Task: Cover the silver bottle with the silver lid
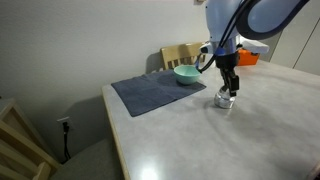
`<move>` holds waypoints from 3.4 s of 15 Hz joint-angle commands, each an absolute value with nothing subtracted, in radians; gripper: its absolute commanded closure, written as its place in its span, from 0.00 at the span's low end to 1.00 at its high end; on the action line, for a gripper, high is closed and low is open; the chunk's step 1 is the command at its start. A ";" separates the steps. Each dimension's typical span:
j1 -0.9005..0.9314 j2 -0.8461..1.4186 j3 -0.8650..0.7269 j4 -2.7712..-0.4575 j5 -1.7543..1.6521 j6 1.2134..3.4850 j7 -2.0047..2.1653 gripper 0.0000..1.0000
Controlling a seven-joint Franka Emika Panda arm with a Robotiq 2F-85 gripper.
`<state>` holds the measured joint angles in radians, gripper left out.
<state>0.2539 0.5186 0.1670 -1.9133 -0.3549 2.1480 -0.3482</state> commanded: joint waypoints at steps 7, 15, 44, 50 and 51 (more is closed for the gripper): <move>0.229 0.523 0.165 -1.855 -0.355 2.107 -0.376 0.56; 0.187 0.567 0.177 -1.820 -0.320 2.075 -0.456 0.56; 0.214 0.596 0.185 -1.804 -0.342 2.054 -0.461 0.56; 0.211 0.612 0.186 -1.806 -0.338 2.052 -0.465 0.56; 0.211 0.615 0.187 -1.807 -0.338 2.053 -0.465 0.56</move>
